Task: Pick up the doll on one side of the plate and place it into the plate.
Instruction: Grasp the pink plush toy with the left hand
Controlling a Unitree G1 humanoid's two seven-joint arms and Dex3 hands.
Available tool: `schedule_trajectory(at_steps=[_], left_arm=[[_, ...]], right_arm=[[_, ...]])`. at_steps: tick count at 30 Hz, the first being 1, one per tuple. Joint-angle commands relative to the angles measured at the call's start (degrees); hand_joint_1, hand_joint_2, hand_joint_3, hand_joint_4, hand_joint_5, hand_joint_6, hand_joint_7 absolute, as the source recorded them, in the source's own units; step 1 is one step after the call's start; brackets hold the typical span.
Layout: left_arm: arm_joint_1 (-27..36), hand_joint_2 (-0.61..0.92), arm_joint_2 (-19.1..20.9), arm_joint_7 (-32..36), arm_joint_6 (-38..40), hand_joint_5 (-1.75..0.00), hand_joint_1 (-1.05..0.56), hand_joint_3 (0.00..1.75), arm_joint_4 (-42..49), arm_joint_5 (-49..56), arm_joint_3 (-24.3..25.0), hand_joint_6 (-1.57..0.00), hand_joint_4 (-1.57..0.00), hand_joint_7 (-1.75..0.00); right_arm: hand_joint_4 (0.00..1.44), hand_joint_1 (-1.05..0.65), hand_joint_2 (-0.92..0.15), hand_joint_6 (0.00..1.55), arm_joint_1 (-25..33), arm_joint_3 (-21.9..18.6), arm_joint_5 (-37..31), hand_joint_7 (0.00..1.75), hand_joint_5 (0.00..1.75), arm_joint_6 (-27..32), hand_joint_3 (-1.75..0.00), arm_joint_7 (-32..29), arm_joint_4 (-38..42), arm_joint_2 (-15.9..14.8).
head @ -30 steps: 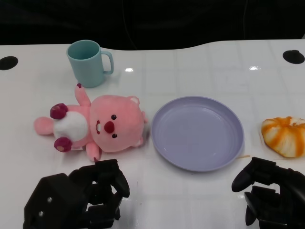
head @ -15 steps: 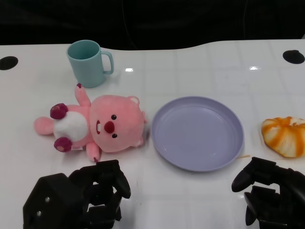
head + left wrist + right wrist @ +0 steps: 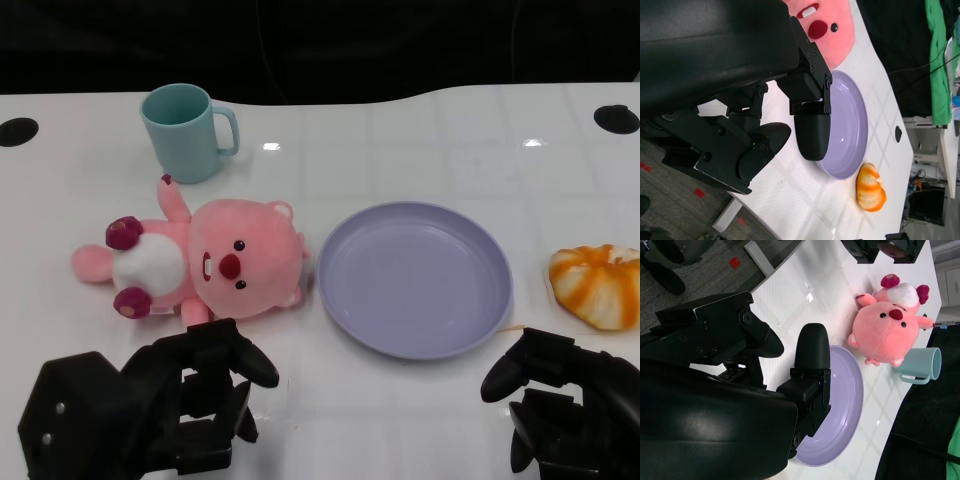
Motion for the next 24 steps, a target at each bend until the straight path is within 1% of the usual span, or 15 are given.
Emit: schedule_trajectory(at_steps=[1, 5, 9, 13, 16, 18, 20, 24], left_arm=[[-0.7, 0.60, 1.7, -1.8, 0.2, -1.37, -0.24, 0.87, -1.4, -1.3, 1.0, -0.59, -0.56, -0.88], [-0.5, 0.64, 2.7, -1.5, -1.6, -1.27, -0.31, 0.74, -2.1, 0.4, 0.8, -0.60, -0.52, -0.70], [-0.5, 0.73, 3.4, -0.9, -2.1, -1.16, -0.32, 0.58, -2.9, 1.8, 0.4, -0.60, -0.46, -0.51], [-0.5, 0.76, 3.5, -0.4, -2.7, -1.11, -0.30, 0.51, -3.8, 3.5, 0.3, -0.57, -0.44, -0.42], [-0.8, 0.81, 4.3, -0.5, -4.5, -1.10, -0.32, 0.39, -4.3, 5.4, 0.2, -0.52, -0.40, -0.36], [-1.2, 0.85, 5.2, -0.7, -5.4, -1.08, -0.36, 0.24, -4.9, 7.0, 0.2, -0.49, -0.36, -0.31], [-1.5, 0.88, 6.2, -0.8, -5.3, -1.06, -0.38, 0.16, -6.0, 8.6, 0.2, -0.47, -0.33, -0.27], [-1.3, 0.91, 7.7, -0.5, -4.8, -0.98, -0.38, 0.06, -8.6, 11.0, 0.6, -0.45, -0.29, -0.21]], right_arm=[[0.62, -0.02, -0.74, 0.50, 0.4, -0.1, 0.0, 1.51, 1.75, 0.2, -1.03, -0.5, -0.8, -0.1], [0.62, -0.02, -0.73, 0.50, 0.8, 0.0, -0.1, 1.52, 1.75, -0.6, -1.03, -0.5, -1.0, -0.3], [0.62, -0.02, -0.73, 0.50, 1.0, 0.0, 0.0, 1.52, 1.75, -0.6, -1.04, -0.5, -1.1, -0.3], [0.62, -0.03, -0.73, 0.50, 1.0, 0.2, -0.1, 1.52, 1.75, 0.4, -1.04, -0.8, -1.7, -0.3], [0.62, -0.02, -0.74, 0.50, 1.0, 0.3, 0.0, 1.52, 1.75, 0.3, -1.04, -0.7, -1.8, -0.3], [0.62, -0.01, -0.74, 0.50, 1.0, 0.3, 0.1, 1.52, 1.75, 0.1, -1.04, -0.8, -1.8, -0.2], [0.62, -0.01, -0.73, 0.50, 1.0, 0.3, 0.0, 1.52, 1.75, 0.0, -1.04, -0.8, -1.6, -0.1], [0.61, -0.01, -0.74, 0.49, 0.9, 0.3, 0.2, 1.52, 1.75, 0.9, -1.04, -1.0, -1.8, -0.1]])
